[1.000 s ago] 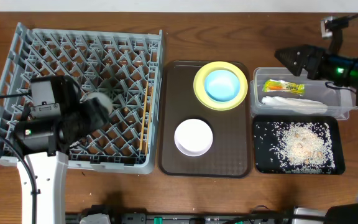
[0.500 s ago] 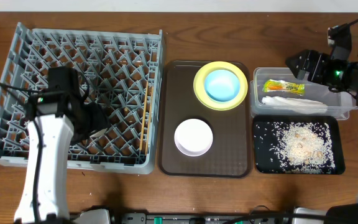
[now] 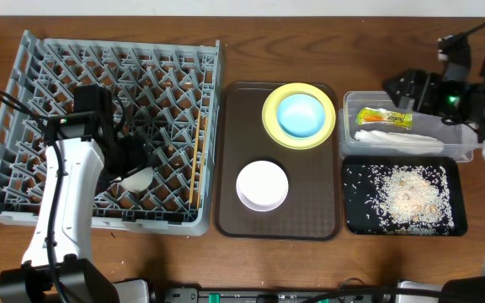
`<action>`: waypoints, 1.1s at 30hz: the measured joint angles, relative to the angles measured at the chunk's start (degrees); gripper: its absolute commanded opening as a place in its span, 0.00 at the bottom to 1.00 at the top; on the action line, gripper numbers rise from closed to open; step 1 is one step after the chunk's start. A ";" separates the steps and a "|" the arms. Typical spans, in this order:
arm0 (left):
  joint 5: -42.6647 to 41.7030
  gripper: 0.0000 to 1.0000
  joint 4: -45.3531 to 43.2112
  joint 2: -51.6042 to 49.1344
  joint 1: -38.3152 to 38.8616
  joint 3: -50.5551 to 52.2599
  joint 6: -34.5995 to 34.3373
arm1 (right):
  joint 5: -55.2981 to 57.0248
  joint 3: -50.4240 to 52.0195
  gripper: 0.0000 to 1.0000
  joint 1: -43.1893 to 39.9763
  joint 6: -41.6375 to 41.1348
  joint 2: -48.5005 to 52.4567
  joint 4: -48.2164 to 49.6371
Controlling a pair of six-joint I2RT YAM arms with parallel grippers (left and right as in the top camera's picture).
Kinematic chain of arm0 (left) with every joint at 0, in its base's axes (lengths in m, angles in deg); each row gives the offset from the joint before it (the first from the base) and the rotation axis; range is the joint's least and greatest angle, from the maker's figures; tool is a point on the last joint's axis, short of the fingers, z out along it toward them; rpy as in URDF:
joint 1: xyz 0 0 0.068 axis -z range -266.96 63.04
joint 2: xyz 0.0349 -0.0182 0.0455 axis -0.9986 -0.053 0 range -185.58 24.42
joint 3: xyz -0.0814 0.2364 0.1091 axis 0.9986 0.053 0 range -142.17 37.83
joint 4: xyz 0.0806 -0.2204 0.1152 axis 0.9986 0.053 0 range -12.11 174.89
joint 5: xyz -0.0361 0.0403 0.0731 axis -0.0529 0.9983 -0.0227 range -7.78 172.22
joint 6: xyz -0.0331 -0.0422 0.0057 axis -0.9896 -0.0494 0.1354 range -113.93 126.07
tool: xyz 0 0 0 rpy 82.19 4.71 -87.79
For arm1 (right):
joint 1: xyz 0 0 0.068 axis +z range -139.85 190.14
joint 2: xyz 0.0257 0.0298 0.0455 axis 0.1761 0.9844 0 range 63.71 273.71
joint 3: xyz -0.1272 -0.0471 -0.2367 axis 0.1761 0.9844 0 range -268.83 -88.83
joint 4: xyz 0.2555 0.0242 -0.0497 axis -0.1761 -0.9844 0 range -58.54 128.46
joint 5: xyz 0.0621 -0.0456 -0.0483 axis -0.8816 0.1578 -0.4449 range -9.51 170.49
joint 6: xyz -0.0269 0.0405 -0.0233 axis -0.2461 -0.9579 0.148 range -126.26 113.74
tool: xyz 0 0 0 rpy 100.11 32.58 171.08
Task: Sort waste into correct bins and load items into the dishwasher
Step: 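Carry the white cup with the left gripper into the rack and release, then grasp the light-blue bowl on the yellow plate with the right gripper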
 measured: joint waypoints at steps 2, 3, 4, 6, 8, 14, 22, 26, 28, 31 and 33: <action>0.00 0.93 -0.37 0.00 0.00 -0.11 0.00 | 0.09 0.00 0.87 2.84 1.66 0.00 0.02; -0.02 0.90 -0.44 0.00 0.00 -0.28 -0.07 | 0.11 0.00 0.87 4.37 2.49 0.00 0.02; -0.09 0.88 -0.39 0.00 0.00 -0.63 -0.13 | 0.44 0.00 0.87 6.23 3.37 0.00 0.11; -0.52 0.86 -0.46 0.13 0.00 -1.60 0.00 | 2.08 0.00 0.87 10.36 4.74 0.00 0.35; -1.66 0.86 -0.50 0.87 0.00 -2.60 0.04 | 4.92 0.00 0.87 15.02 5.60 0.15 0.48; -5.95 0.91 -1.60 7.41 0.00 -3.96 0.24 | 16.09 -0.02 0.81 29.16 6.91 5.51 0.81; -8.02 0.95 0.28 16.72 0.00 -4.11 0.24 | 30.18 0.00 0.67 36.94 6.99 19.08 5.55; -8.04 0.95 1.07 18.12 0.00 -4.13 0.22 | 32.46 0.00 0.59 37.00 6.54 24.26 8.09; -8.04 0.95 1.07 18.18 0.00 -4.13 0.22 | 32.76 0.04 0.56 37.00 6.29 26.21 9.51; -8.04 0.95 1.09 18.18 0.00 -4.13 0.22 | 31.87 0.04 0.51 37.03 6.23 28.28 11.30; -8.07 0.95 1.09 18.18 0.00 -4.13 0.22 | 30.99 0.07 0.42 37.05 6.34 29.27 11.98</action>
